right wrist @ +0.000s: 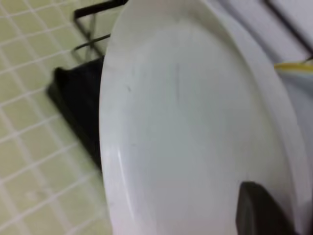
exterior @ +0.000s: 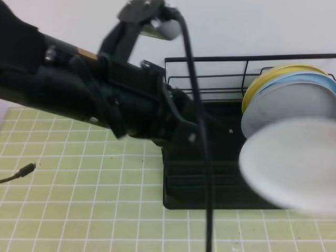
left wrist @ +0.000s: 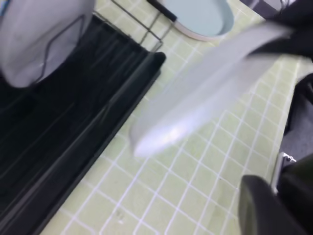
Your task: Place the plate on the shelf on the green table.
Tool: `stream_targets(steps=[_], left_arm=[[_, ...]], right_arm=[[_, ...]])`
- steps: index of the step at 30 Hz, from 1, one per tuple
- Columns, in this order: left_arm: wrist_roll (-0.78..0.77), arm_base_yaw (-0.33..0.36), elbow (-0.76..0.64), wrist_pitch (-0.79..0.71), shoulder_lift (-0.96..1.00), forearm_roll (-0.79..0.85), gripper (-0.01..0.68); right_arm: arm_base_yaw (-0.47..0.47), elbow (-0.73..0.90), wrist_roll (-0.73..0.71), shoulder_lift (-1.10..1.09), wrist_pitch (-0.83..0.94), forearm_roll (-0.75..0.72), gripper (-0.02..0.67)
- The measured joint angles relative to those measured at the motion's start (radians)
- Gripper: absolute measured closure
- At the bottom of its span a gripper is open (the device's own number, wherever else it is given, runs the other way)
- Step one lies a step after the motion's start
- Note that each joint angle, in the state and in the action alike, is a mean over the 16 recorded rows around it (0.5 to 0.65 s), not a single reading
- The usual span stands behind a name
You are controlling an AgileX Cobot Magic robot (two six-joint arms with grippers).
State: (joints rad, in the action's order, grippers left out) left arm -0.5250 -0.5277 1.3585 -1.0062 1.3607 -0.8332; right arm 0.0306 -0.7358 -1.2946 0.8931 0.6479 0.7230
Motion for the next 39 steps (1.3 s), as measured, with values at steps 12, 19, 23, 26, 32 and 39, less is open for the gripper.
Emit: stream_targets(steps=[12, 19, 23, 26, 32, 39], left_arm=[[-0.010, 0.174, 0.001, -0.133, -0.014, -0.031, 0.670], [-0.037, 0.216, -0.003, -0.197, -0.015, -0.046, 0.673], [-0.042, 0.219, -0.012, -0.193, -0.016, -0.028, 0.674], [-0.044, 0.219, -0.020, -0.180, -0.016, -0.011, 0.674], [-0.047, 0.219, -0.035, -0.151, -0.016, 0.021, 0.674], [-0.050, 0.219, -0.042, -0.135, -0.016, 0.040, 0.674]], right_arm=[[0.015, -0.341, -0.182, 0.130, -0.003, -0.263, 0.562], [0.049, -0.455, -0.291, 0.279, 0.000, -0.363, 0.563], [0.070, -0.484, -0.337, 0.349, -0.014, -0.416, 0.563], [0.083, -0.495, -0.355, 0.390, -0.028, -0.447, 0.563], [0.093, -0.501, -0.357, 0.439, -0.075, -0.478, 0.563], [0.094, -0.501, -0.354, 0.471, -0.106, -0.477, 0.563]])
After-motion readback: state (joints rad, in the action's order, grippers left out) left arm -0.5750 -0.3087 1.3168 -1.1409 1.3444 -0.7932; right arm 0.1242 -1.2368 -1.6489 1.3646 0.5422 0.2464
